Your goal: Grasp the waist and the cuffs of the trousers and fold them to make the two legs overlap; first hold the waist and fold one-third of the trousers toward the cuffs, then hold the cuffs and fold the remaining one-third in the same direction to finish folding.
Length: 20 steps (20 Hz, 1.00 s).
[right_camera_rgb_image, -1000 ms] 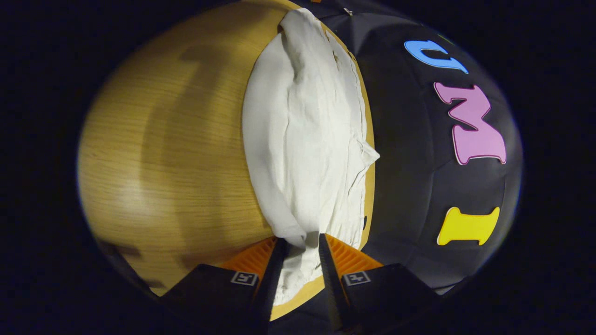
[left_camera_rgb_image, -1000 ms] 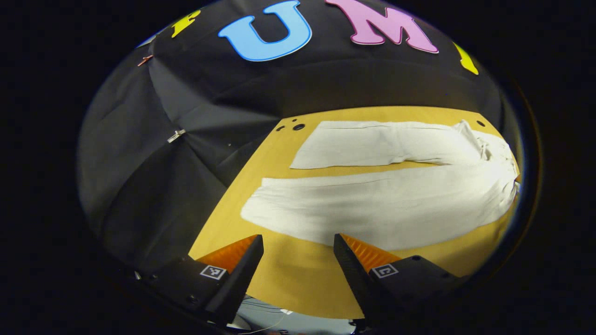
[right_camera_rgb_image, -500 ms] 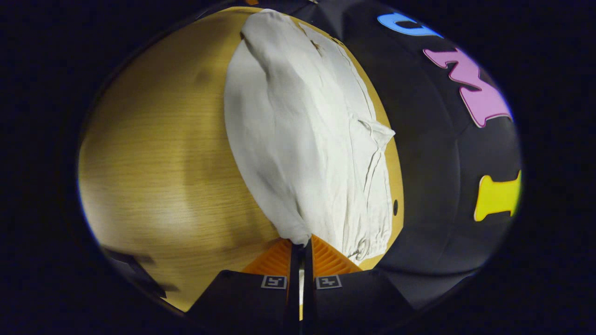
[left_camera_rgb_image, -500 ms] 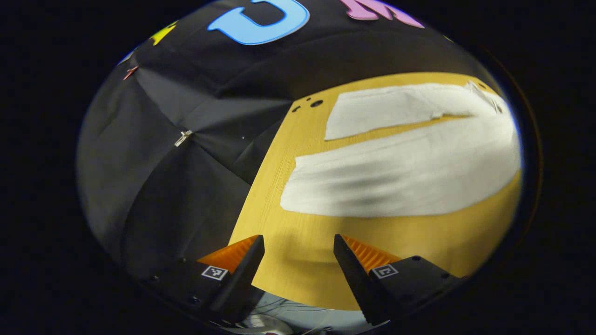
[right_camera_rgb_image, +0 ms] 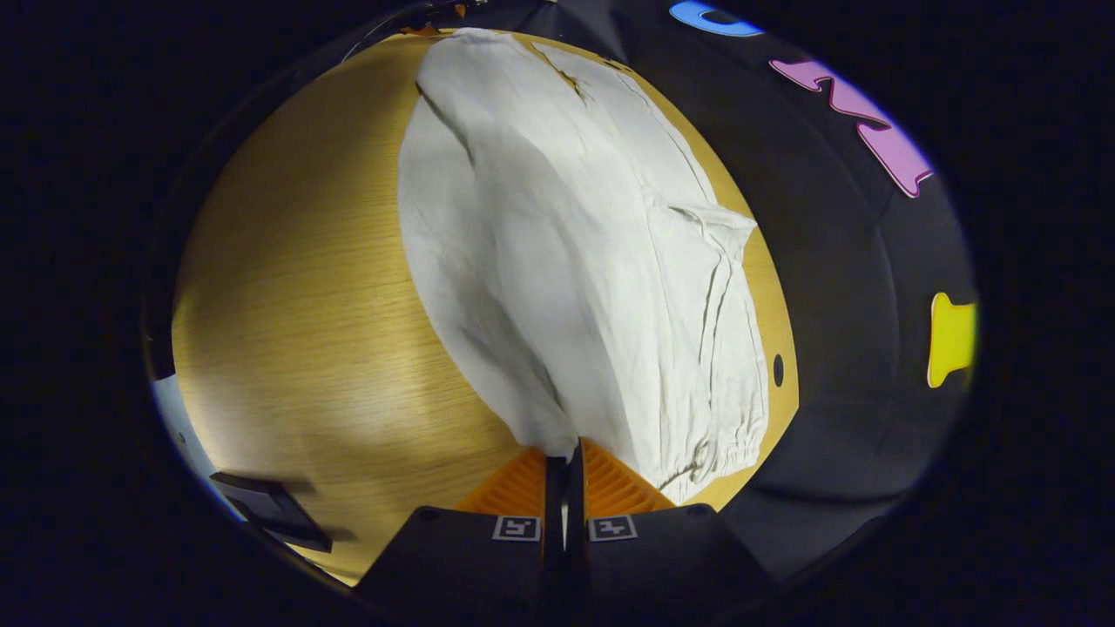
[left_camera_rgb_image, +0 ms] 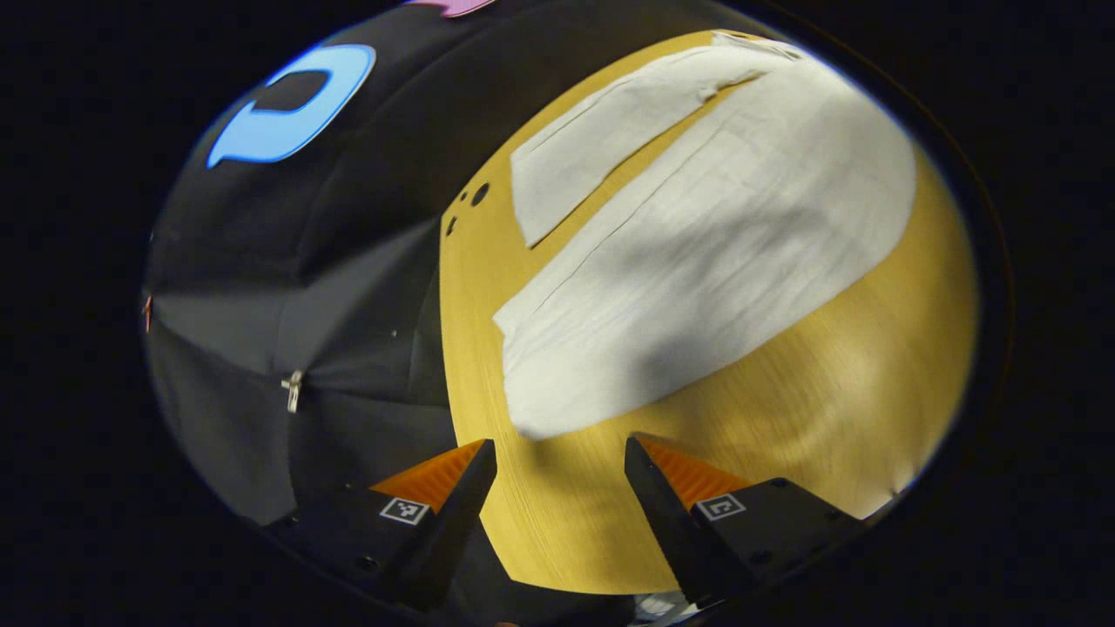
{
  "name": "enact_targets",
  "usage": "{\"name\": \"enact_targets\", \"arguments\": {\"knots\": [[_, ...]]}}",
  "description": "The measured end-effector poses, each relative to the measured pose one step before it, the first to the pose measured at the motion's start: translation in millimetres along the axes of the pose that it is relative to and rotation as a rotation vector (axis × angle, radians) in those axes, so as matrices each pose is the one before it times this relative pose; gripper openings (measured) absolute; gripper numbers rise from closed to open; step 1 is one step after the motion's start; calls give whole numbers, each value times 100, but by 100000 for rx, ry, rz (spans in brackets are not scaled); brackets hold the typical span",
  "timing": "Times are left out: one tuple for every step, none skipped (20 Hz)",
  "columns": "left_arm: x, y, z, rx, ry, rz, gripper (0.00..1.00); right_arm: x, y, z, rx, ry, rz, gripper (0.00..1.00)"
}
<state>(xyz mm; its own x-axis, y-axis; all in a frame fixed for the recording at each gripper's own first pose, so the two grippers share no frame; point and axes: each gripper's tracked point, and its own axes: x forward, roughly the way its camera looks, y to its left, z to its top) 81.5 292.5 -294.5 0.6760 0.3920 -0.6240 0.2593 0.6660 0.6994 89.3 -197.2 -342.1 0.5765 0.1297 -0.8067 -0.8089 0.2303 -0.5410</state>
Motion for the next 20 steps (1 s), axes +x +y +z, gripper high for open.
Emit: {"name": "enact_targets", "arguments": {"knots": [[494, -452, 960, 5811, -1610, -1616, 95, 2, -22, 84, -1771, -464, -619, 5], [431, -141, 480, 5720, -1228, -1061, 95, -55, 5, -39, -1425, -25, -533, 5], [57, -173, 200, 6059, -679, -915, 93, 103, 33, -96, -741, 299, -320, 5], [65, 22, 290, 6493, -1177, -531, 89, 4, -16, -24, -261, 198, -147, 5], [-439, -136, 357, 5995, -1660, -776, 89, 7, 24, 74, 116, -60, -144, 5], [-218, -474, 168, 5534, -1366, -2430, 89, 7, -15, -13, 334, -168, -180, 5], [-619, -288, 226, 4333, -876, -3310, 87, -8, 23, -8, 148, -190, -104, 5], [-317, -314, 397, 3610, -436, -2154, 76, -39, 20, 43, 15, -56, -83, 5], [-281, -246, 360, 3374, -634, -1446, 70, 22, -2, -57, -50, 28, -40, 5], [-228, -223, 291, 2359, -284, -1962, 63, -94, 32, 48, -103, 66, -40, 5], [-201, -632, 250, 2104, 111, -2692, 59, 71, -17, -37, -92, -7, 15, 5], [-122, -560, 234, 2011, -430, -2561, 49, 42, -4, 21, -78, -174, 17, 5], [-179, -494, 276, 1189, -199, -1540, 43, 18, 1, -52, 26, -59, 19, 5], [-145, -28, 29, 224, -211, -531, 30, -9, -21, -7, 44, 114, -26, 5], [9, 51, -201, 6, 543, -174, 25, -3, 33, -10, -78, 182, -81, 5], [206, 292, -187, -13, -10, 267, 16, -42, -17, 11, -149, 90, -74, 5], [61, -126, -190, 9, 495, 576, 14, -18, 45, 56, -82, 88, -73, 5], [-98, 499, -262, 1304, -736, 2557, 15, -11, 3, 24, -24, 63, -22, 5], [3, 550, -119, 3425, -861, 2958, 17, 83, -42, -60, -23, 31, 2, 5], [-153, -63, -195, 3382, -1099, -1742, 37, -17, -16, 2, -70, -24, -23, 5]]}}
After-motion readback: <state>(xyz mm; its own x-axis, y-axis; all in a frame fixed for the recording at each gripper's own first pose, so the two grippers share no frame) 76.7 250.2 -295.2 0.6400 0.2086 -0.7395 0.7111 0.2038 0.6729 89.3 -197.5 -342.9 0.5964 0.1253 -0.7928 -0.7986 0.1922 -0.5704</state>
